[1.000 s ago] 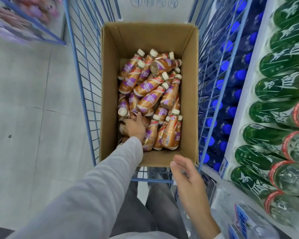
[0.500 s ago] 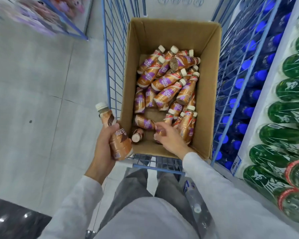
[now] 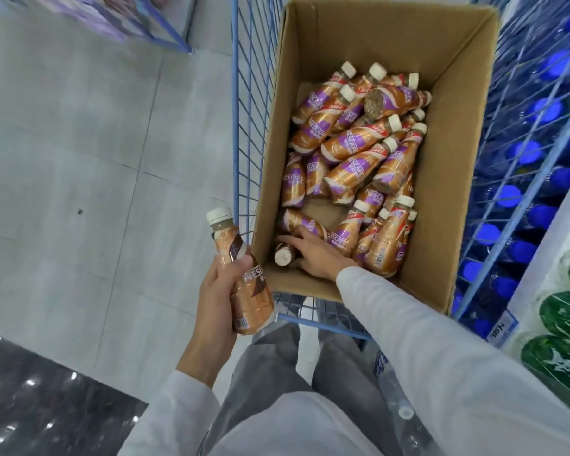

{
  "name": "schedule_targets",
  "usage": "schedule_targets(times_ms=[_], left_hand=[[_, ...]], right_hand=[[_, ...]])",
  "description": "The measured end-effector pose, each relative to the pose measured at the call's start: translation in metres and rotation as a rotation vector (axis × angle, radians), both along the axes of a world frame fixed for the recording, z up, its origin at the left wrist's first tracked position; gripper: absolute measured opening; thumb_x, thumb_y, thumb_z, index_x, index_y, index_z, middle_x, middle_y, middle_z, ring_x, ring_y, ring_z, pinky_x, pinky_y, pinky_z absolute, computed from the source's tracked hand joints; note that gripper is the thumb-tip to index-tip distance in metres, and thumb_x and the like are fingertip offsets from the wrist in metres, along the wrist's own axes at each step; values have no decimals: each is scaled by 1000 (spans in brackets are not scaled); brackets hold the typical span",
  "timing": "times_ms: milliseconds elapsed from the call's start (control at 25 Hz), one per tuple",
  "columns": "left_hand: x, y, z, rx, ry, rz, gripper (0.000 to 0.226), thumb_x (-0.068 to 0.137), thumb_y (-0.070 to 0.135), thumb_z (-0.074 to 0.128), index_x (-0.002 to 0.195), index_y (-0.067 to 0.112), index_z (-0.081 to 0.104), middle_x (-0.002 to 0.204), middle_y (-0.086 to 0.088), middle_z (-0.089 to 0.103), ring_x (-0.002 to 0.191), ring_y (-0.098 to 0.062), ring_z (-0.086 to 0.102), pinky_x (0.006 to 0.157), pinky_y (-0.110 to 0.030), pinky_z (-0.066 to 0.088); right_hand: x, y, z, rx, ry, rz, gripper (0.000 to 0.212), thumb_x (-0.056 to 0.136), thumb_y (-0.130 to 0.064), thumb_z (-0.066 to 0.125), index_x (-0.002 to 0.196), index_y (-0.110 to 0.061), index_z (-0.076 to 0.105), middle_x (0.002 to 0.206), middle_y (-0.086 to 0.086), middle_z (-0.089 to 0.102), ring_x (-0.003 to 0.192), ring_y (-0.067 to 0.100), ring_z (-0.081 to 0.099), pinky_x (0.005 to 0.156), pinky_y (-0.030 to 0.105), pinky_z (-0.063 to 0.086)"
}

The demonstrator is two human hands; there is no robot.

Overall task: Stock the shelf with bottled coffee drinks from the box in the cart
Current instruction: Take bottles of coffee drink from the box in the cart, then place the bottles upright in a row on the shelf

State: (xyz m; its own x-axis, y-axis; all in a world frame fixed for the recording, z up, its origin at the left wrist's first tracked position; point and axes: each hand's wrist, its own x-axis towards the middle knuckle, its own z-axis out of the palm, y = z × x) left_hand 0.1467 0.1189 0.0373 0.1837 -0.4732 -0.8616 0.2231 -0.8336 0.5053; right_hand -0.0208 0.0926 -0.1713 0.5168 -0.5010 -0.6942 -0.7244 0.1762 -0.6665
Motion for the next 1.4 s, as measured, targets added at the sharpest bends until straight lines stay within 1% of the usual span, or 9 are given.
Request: schedule_targets(times_ms=[160, 280, 440, 600, 720, 920, 1120, 1280, 1400], left_hand=[[-1, -1, 8, -27, -9, -52, 34, 76, 38, 74, 108, 32, 70, 93, -7, 73, 76, -27, 74, 65, -39, 61], [-2, -10, 25, -53, -21, -140, 49, 74, 47, 71, 121, 35, 62, 103, -7, 72, 91, -30, 74, 78, -46, 62], [-8, -29, 62, -131, 30, -248, 52, 75, 48, 72, 124, 33, 60, 111, -11, 72, 101, -37, 71, 90, -56, 59], [-32, -43, 107, -273, 106, -389, 51, 75, 47, 75, 121, 30, 63, 112, -11, 74, 99, -34, 73, 85, -53, 61], [-64, -47, 140, -370, 214, -539, 44, 81, 46, 77, 122, 34, 65, 113, -2, 76, 97, -23, 76, 71, -36, 62], [-125, -22, 199, -516, 342, -830, 58, 71, 57, 76, 125, 38, 67, 123, 0, 73, 113, -28, 69, 101, -58, 50], [-187, 51, 253, -597, 518, -1120, 40, 64, 55, 78, 96, 31, 73, 89, -11, 67, 82, -32, 64, 83, -57, 51], [-227, 147, 294, -681, 650, -1362, 41, 59, 60, 76, 96, 41, 74, 94, 1, 76, 86, -25, 72, 88, -54, 54], [-253, 230, 332, -770, 812, -1527, 27, 68, 56, 76, 95, 51, 73, 96, 13, 78, 85, -11, 75, 77, -35, 57]], right_hand=[[-19, 8, 32, 102, -66, -303, 70, 94, -29, 69, 155, -26, 35, 157, 2, 36, 141, 26, 40, 118, 40, 32], [-44, 15, 82, 226, -130, -609, 73, 93, -44, 69, 155, -31, 33, 152, -10, 48, 140, 15, 44, 116, 33, 32], [-69, 24, 164, 221, -294, -939, 79, 81, -57, 78, 149, -34, 44, 142, -14, 59, 133, 10, 53, 117, 45, 39], [-74, 42, 254, 31, -447, -1269, 81, 75, -54, 85, 145, -29, 51, 138, -6, 64, 129, 14, 58, 113, 47, 43], [-75, 66, 313, -175, -602, -1473, 57, 80, -48, 82, 131, -30, 63, 129, 2, 69, 119, 23, 65, 101, 46, 52], [-84, 128, 388, -456, -821, -1903, 32, 76, -34, 79, 108, -28, 77, 107, 4, 76, 94, 17, 73, 80, 31, 58], [-100, 228, 441, -718, -766, -2172, 34, 69, -36, 79, 102, -31, 80, 105, 2, 78, 92, 16, 74, 79, 32, 59], [-102, 339, 491, -936, -589, -2320, 45, 71, -43, 80, 112, -24, 76, 115, 8, 74, 104, 28, 68, 98, 51, 52], [-100, 430, 540, -1100, -458, -2368, 41, 72, -47, 79, 109, -30, 76, 112, 4, 76, 102, 19, 72, 83, 32, 58]])
